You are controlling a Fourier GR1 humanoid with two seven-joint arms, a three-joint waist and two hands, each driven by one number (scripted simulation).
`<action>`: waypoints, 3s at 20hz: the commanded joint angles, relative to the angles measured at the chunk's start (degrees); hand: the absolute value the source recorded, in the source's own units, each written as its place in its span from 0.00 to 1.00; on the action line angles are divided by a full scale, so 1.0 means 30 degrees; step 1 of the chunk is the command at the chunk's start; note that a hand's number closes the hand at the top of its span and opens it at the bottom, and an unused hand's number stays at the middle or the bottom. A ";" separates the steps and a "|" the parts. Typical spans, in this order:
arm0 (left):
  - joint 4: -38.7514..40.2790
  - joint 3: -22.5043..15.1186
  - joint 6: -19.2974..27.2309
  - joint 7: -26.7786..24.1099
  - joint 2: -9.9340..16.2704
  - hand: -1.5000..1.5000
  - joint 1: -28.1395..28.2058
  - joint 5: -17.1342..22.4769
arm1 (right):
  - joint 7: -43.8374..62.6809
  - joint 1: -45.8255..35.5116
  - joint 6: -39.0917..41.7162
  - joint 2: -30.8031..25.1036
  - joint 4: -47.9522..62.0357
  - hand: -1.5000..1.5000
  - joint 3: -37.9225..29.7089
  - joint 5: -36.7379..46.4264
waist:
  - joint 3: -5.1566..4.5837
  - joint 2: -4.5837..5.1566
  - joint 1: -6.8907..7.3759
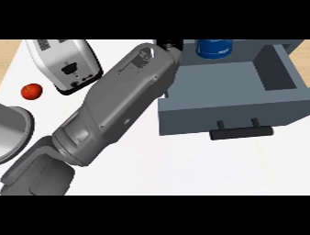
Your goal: Pick up the can, place it into the drawer and close the drawer
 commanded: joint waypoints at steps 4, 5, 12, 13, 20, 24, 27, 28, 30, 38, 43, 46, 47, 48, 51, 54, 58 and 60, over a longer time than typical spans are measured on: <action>0.1112 -0.1663 0.0763 -0.0640 0.0000 0.00 0.0079 0.1314 | 0.0002 0.0404 0.0529 -0.0009 0.0151 0.00 -0.0220 -0.0555 | 0.0010 0.0037 -0.0316; 0.0932 -0.2135 0.0965 -0.0553 0.0000 0.00 0.0168 0.1498 | 0.0049 0.0023 0.0215 0.0007 0.0057 0.00 -0.0130 -0.0426 | 0.0007 0.0032 -0.0261; 0.0755 -0.3040 0.2532 -0.1245 0.0000 0.00 0.0543 0.2863 | 0.0958 -0.0156 -0.0252 0.0207 -0.1094 0.00 0.0711 0.0369 | -0.0005 0.0074 -0.0413; 0.1679 -0.2800 0.1881 -0.1632 0.0000 0.00 0.0230 0.2712 | 0.0501 -0.0082 0.0004 -0.0060 -0.0831 0.00 0.0132 -0.0097 | 0.0002 0.0133 -0.0556; 0.1418 -0.3121 0.2210 -0.2483 0.0000 0.00 0.0305 0.3884 | 0.0070 -0.0086 0.0371 0.0384 -0.0466 0.00 0.0368 0.0059 | 0.0003 0.0079 -0.0538; 0.1662 -0.2871 0.2202 -0.3207 0.0000 0.00 0.0158 0.4212 | -0.1818 -0.0428 0.1383 -0.0683 -0.1371 0.00 -0.0727 0.1723 | 0.0013 0.0098 -0.0699; 0.0830 -0.2691 0.1919 -0.3717 0.0000 0.00 0.0215 0.4676 | -0.2681 -0.1250 0.1712 -0.1487 -0.1921 0.00 -0.0660 0.4079 | -0.0013 0.0080 -0.0165; 0.1235 -0.2594 0.1916 -0.3496 0.0000 0.00 -0.0452 0.4718 | -0.3331 -0.1757 0.2010 -0.1309 -0.1254 0.00 -0.0165 0.4520 | 0.0006 0.0119 -0.0005; 0.1029 -0.2891 0.1950 -0.3860 0.0000 0.00 -0.0055 0.4925 | -0.3327 -0.2308 0.1681 -0.1423 -0.2030 0.00 0.0183 0.5200 | -0.0009 0.0083 0.0059; 0.1049 -0.3007 0.1741 -0.5002 0.0000 0.00 -0.0272 0.5263 | -0.3605 -0.4635 0.1179 -0.0972 -0.2866 0.00 0.4001 1.2181 | -0.0030 0.0158 0.0862; 0.0170 -0.2949 0.2310 -0.4262 0.0000 0.00 -0.0340 0.5533 | -0.4229 -0.6758 0.0435 -0.1343 -0.0685 0.00 0.6605 1.6824 | -0.0037 -0.0086 0.1412; 0.0685 -0.2900 0.1768 -0.4469 0.0000 0.00 0.0068 0.5509 | -0.4780 -0.7643 -0.0126 -0.1720 0.0236 0.00 0.8157 1.9651 | -0.0033 -0.0043 0.1316; 0.0065 -0.3123 0.2585 -0.3999 0.0000 0.00 -0.0283 0.5532 | -0.4981 -0.8057 -0.0894 -0.1163 0.0992 0.00 0.9180 2.0934 | -0.0031 -0.0104 0.1469; 0.0138 -0.2781 0.2215 -0.2833 0.0320 0.00 -0.0806 0.5291 | -0.4947 -0.8548 -0.0993 -0.1498 0.1381 0.00 0.9280 2.1211 | -0.0041 -0.0224 0.1832; -0.0132 -0.3068 0.2797 -0.2647 0.0267 0.00 -0.0457 0.4956 | -0.5282 -1.0561 -0.2659 -0.1480 0.4221 0.00 1.0090 2.3464 | -0.0042 -0.0233 0.2059; 0.0028 -0.3053 0.2417 -0.2278 0.0922 0.00 -0.0367 0.4521 | -0.5899 -1.1317 -0.3285 -0.1730 0.5709 0.00 1.1636 2.5474 | -0.0038 -0.0213 0.1870; -0.0345 -0.2741 0.1806 -0.2219 0.1695 0.00 0.0077 0.4245 | -0.6826 -1.3035 -0.4750 -0.1674 0.9640 0.00 1.2739 2.7385 | -0.0037 -0.0183 0.1967; -0.1643 -0.2971 0.2623 -0.1869 0.1705 0.00 0.0762 0.4069 | -0.7364 -1.3539 -0.5223 -0.2189 1.1275 0.00 1.2709 2.8185 | -0.0040 -0.0303 0.2185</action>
